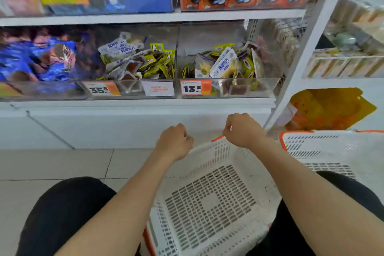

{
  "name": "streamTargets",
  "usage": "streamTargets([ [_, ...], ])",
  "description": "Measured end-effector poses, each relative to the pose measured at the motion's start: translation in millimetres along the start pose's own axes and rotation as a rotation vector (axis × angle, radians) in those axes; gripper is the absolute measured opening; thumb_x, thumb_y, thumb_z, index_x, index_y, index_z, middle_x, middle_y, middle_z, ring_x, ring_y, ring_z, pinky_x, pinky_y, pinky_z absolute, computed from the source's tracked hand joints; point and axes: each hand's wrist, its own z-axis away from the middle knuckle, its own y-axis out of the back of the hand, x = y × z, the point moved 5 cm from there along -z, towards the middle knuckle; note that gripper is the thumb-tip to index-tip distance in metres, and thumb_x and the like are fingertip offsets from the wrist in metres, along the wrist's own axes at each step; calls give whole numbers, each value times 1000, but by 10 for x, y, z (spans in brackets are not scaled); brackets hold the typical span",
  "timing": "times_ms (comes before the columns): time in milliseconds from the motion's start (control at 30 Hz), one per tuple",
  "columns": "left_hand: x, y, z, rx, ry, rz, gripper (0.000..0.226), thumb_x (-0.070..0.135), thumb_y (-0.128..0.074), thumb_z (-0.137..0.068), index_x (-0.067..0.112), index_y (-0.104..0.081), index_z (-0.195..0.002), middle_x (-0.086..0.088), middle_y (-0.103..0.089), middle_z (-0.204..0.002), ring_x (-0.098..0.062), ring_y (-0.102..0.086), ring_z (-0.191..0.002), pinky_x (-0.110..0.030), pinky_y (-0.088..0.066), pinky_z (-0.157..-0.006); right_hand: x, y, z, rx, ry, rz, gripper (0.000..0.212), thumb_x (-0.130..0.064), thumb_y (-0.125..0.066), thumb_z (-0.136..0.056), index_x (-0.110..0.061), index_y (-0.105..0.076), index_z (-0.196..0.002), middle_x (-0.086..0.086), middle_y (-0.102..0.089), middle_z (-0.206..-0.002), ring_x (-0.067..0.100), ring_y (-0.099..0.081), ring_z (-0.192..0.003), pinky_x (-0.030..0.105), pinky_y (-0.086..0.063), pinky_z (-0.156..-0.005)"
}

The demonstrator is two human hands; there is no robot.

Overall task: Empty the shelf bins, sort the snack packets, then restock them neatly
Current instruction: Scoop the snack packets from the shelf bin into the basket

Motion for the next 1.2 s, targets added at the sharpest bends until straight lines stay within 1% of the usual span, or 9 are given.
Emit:
streamTargets([
  [133, -550, -281, 545, -37, 227, -147, 44, 52, -41, -102, 18, -54, -126, -15, -50, -135, -39, -46, -125, -53, -47, -102, 34, -101, 299, -16, 42, 131, 21, -33, -58, -96, -15, -62, -107, 9, -59, -107, 33, -62, -92, 40, -55, -73],
  [233, -918, -535, 1013, -1, 412, -107, 56, 64, -32, -102, 28, -53, -140, -14, -30, -157, -45, -24, -144, -69, -28, -113, 16, -160, 408, 27, 47, 49, 19, -29, -58, -95, -16, -62, -108, 11, -60, -108, 34, -62, -91, 40, -55, -73],
  [333, -1179, -857, 1384, 20, 579, 27, 64, 62, -39, -103, 31, -27, -157, -13, -2, -168, -50, -10, -149, -72, -24, -115, 274, -322, 507, 116, -66, -133, 27, -27, -60, -95, -14, -65, -118, 14, -65, -113, 36, -65, -96, 38, -54, -76],
  [433, -1315, -1180, 1480, -92, 650, 143, 85, 47, -51, -103, 23, 4, -163, -22, 10, -168, -53, -19, -147, -58, -33, -116, 868, -732, 710, 170, -284, -147, 37, -17, -57, -95, -6, -58, -130, 25, -61, -129, 44, -59, -117, 44, -50, -90],
  [567, -1404, -1384, 1383, -71, 606, 195, 94, 35, -61, -98, 8, 1, -162, -25, -5, -160, -46, -30, -139, -53, -41, -111, 1420, -1412, 859, -23, -482, 136, 71, -22, -49, -98, -12, -22, -163, 22, -24, -165, 41, -39, -144, 52, -44, -111],
  [733, -1679, -1144, 1102, 101, 510, 126, 101, 35, -74, -86, 14, -9, -160, -21, -13, -160, -47, -33, -136, -59, -40, -110, 1152, -1312, 720, 41, -412, 201, 48, -9, -55, -95, -4, -51, -142, 22, -52, -140, 39, -56, -126, 48, -57, -93],
  [933, -2439, -717, 620, 222, 518, -90, 82, 43, -71, -85, 18, -30, -151, -20, -14, -165, -52, -30, -141, -65, -17, -120, 531, -1542, 433, 53, -398, 106, 34, -10, -61, -88, -4, -57, -121, 16, -66, -112, 35, -69, -99, 36, -50, -66],
  [1133, -2904, -357, 43, 314, 614, -138, 65, 42, -60, -91, 14, -47, -148, -17, -5, -173, -49, 2, -157, -70, 5, -121, -50, -1894, 191, 77, -395, -139, 32, -34, -61, -84, -13, -46, -103, 4, -60, -86, 30, -64, -76, 43, -59, -67],
  [1200, -2828, -343, -95, 309, 564, -139, 58, 38, -59, -92, 14, -50, -144, -21, -14, -170, -49, -3, -156, -70, 3, -120, -247, -2029, 121, -9, -382, -199, 34, -44, -58, -83, -15, -51, -99, 1, -63, -82, 25, -64, -71, 37, -57, -62],
])
